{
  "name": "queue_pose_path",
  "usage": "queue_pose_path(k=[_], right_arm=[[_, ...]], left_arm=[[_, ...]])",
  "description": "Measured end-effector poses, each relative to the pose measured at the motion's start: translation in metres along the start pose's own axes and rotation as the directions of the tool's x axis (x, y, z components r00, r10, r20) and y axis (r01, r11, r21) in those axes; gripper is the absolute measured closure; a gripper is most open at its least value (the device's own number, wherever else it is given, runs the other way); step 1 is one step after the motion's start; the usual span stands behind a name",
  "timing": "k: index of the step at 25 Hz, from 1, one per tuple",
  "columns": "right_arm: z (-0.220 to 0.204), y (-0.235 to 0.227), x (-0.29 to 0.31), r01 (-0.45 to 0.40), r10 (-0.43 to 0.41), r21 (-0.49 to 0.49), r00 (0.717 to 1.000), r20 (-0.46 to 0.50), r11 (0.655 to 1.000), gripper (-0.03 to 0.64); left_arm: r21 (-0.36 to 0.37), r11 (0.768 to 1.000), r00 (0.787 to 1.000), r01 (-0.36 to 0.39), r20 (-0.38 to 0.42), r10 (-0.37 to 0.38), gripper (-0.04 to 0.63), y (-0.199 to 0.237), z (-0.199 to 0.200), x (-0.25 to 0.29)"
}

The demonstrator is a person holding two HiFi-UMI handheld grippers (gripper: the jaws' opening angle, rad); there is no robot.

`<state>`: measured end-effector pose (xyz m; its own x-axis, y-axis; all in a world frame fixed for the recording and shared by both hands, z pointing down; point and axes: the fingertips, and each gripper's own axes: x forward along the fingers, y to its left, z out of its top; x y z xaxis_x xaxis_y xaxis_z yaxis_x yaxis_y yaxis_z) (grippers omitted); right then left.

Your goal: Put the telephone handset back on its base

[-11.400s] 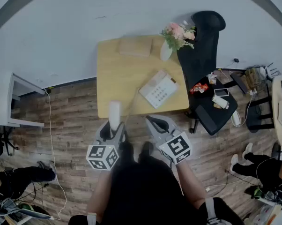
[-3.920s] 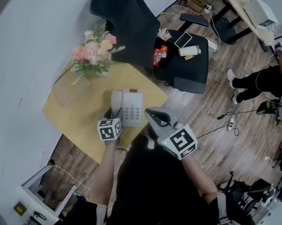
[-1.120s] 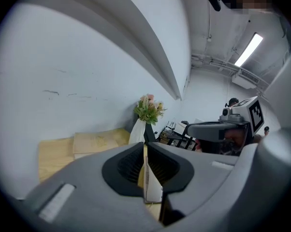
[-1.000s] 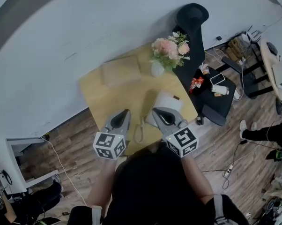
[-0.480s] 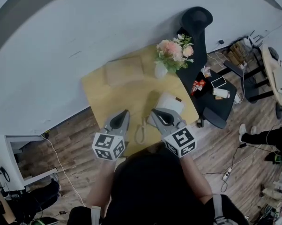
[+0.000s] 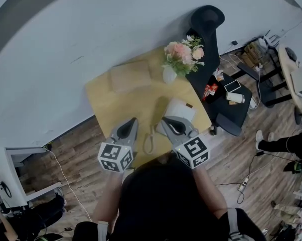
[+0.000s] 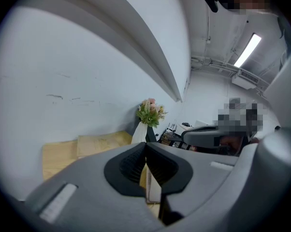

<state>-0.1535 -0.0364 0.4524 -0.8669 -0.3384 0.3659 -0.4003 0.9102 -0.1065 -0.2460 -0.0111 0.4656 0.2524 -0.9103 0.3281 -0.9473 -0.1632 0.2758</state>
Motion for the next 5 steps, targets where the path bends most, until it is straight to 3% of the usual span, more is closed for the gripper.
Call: queue_pose_path(k=[5], right_arm=[[-0.0007, -0.0023, -0.0044, 0.009, -0.009, 0.001, 1.000, -0.002, 1.000, 0.615]], left_arm=[[0.002, 1.000, 1.000, 0.011, 0.001, -0.011, 0.584, -0.0052, 0.0018, 0.0009]])
